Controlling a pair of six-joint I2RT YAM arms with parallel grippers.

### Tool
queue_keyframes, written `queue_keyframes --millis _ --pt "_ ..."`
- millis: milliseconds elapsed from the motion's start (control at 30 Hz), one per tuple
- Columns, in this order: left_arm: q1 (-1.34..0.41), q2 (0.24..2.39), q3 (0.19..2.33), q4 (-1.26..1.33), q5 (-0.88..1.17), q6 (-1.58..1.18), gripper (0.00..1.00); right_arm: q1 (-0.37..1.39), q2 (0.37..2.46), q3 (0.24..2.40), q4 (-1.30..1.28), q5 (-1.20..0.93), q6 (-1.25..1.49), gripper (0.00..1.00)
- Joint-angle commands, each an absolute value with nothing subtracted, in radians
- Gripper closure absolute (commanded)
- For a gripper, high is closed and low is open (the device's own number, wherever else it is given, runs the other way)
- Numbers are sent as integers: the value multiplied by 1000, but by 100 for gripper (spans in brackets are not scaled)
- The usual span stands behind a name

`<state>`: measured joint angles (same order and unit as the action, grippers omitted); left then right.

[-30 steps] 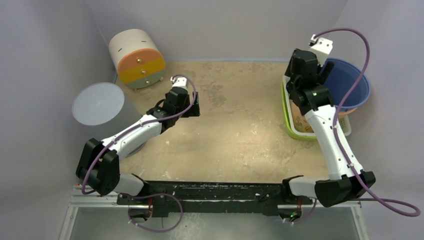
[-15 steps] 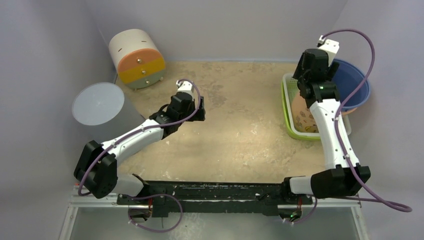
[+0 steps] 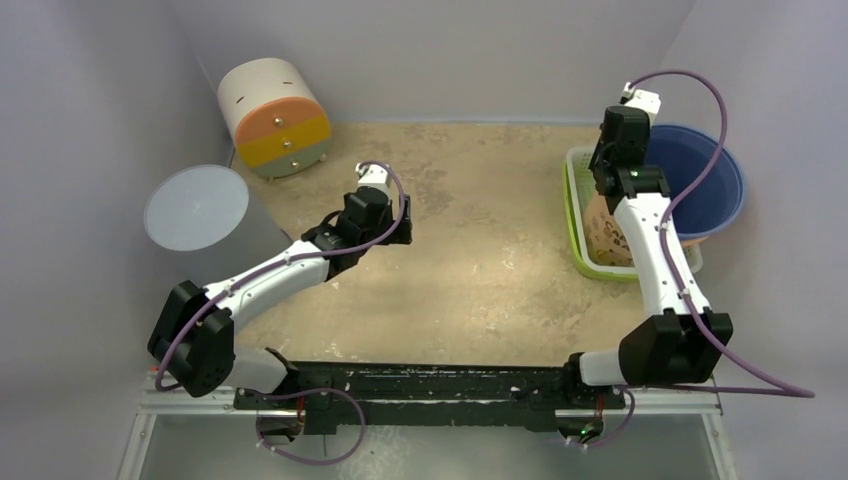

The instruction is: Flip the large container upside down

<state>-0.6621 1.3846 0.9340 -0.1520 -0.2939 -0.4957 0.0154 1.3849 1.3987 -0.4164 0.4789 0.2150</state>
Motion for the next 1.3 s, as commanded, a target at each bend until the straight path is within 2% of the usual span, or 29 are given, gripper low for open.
queue_keyframes --millis 0,100,167,233,267,467,833,1133,1267 --pt "-671 1369 931 -129 -313 -492 14 -3 1371 1438 -420 519 227 83" --pt "-673 1371 935 -130 -316 -491 14 -2 1367 1486 -444 520 226 93" --pt "-675 1374 937 -130 -317 -490 14 -3 1363 1520 -463 524 221 94" --pt "-676 1378 937 -128 -318 -490 14 -3 1358 1552 -481 519 203 88" --pt "-676 1382 937 -127 -318 -491 14 -2 1358 1566 -491 513 201 80" --pt "-686 1406 937 -123 -311 -494 14 -3 1342 1553 -494 485 202 69" --pt "-696 1408 923 -119 -325 -492 14 -3 1356 1493 -489 432 220 67" --pt "-699 1410 912 -111 -319 -492 14 -3 1318 1410 -488 339 237 59" --pt "-701 1412 912 -108 -319 -494 14 -2 1301 1395 -486 332 239 59"
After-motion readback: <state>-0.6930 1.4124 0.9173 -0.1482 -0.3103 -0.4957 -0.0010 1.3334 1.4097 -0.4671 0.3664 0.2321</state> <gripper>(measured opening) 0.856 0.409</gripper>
